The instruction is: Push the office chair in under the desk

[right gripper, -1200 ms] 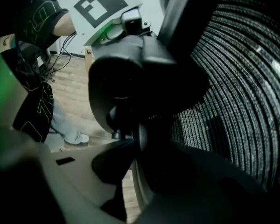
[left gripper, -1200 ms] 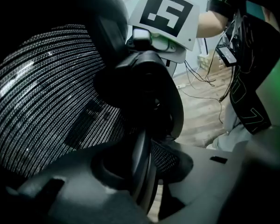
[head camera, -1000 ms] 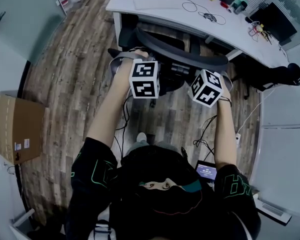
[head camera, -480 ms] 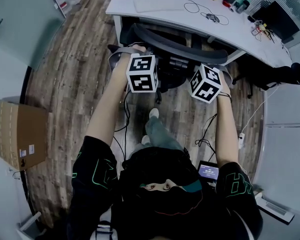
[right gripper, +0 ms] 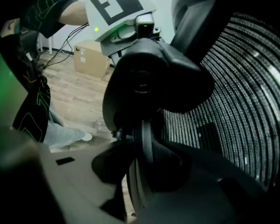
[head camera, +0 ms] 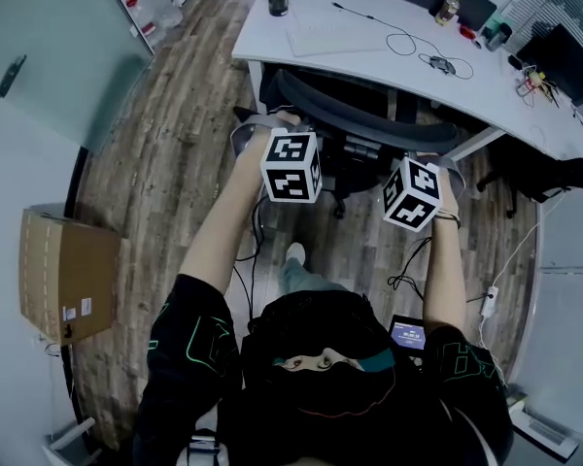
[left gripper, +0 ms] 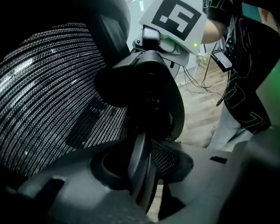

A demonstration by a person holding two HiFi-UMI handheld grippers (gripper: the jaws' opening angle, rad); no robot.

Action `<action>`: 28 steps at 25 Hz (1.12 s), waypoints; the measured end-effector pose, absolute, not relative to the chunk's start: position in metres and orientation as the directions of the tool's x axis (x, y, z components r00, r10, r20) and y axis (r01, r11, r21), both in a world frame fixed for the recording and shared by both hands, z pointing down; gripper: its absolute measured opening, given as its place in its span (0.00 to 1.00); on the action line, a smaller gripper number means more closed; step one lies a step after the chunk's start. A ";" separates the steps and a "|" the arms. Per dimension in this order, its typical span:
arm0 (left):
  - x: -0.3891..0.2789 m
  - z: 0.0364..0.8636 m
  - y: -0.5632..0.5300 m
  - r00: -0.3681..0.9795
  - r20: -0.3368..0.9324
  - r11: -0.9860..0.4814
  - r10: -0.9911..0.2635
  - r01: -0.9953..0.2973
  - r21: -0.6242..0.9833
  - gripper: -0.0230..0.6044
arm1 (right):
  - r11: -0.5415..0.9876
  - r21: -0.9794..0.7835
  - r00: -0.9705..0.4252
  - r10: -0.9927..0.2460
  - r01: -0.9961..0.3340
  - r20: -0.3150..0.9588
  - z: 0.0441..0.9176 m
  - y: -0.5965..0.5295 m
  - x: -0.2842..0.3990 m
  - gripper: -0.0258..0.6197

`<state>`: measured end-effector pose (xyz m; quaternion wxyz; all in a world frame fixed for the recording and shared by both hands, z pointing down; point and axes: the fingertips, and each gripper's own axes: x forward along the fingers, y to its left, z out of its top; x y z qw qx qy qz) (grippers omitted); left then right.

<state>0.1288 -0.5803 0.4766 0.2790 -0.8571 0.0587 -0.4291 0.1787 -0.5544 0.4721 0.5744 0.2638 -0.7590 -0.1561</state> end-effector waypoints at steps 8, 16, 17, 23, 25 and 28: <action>0.123 0.476 -0.624 0.646 0.695 -0.824 -0.316 0.176 -0.538 0.26 | 0.823 0.512 -0.158 -0.555 -0.246 0.817 0.474 -0.595 0.172 0.23; 0.151 0.478 -0.671 0.670 0.659 -0.796 -0.342 0.166 -0.582 0.26 | 0.797 0.538 -0.181 -0.592 -0.274 0.785 0.475 -0.644 0.201 0.23; 0.154 0.480 -0.676 0.668 0.663 -0.802 -0.337 0.166 -0.574 0.26 | 0.801 0.532 -0.184 -0.587 -0.276 0.788 0.476 -0.649 0.204 0.23; 0.173 0.477 -0.712 0.664 0.665 -0.805 -0.341 0.159 -0.572 0.26 | 0.790 0.546 -0.190 -0.603 -0.280 0.775 0.473 -0.685 0.224 0.23; 0.178 0.477 -0.726 0.662 0.667 -0.806 -0.342 0.158 -0.571 0.26 | 0.786 0.550 -0.193 -0.608 -0.283 0.770 0.473 -0.699 0.230 0.23; 0.184 0.475 -0.748 0.660 0.671 -0.806 -0.337 0.166 -0.568 0.26 | 0.778 0.555 -0.193 -0.617 -0.293 0.763 0.471 -0.721 0.235 0.23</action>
